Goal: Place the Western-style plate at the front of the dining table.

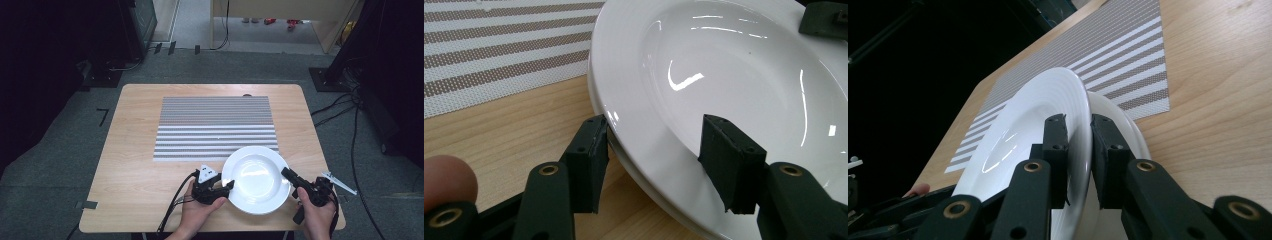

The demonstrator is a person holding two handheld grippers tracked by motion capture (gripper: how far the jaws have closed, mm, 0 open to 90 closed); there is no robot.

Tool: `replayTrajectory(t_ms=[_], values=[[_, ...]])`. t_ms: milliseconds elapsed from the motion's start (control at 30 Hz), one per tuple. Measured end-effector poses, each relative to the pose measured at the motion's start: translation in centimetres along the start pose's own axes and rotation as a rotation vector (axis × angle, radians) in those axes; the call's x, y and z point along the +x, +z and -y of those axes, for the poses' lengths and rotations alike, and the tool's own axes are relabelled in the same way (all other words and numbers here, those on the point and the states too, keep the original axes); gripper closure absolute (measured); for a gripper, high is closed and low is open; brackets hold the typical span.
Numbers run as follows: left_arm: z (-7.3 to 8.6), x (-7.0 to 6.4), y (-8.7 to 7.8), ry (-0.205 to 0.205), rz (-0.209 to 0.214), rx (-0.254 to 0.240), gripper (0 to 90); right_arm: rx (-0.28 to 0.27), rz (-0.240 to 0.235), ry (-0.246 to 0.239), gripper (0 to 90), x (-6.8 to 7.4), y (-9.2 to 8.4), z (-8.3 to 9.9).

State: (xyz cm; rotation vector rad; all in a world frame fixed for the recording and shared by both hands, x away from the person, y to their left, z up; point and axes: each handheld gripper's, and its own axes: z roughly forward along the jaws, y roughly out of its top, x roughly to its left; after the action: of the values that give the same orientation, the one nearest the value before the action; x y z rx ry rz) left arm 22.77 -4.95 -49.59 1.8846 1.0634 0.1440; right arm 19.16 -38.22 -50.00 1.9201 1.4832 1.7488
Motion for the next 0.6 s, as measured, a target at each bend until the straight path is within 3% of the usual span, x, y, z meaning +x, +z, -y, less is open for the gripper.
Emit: replayTrajectory(t_ms=[167,600], values=[[0.00,0.03,0.02,-0.001,0.000,0.000,46.0,-0.013,0.000,-0.012,79.8,0.30,-0.02,0.10],[0.24,0.15,0.15,-0.011,-0.003,-0.029,46.4,-0.058,-0.040,-0.102,79.1,0.63,0.31,0.24]])
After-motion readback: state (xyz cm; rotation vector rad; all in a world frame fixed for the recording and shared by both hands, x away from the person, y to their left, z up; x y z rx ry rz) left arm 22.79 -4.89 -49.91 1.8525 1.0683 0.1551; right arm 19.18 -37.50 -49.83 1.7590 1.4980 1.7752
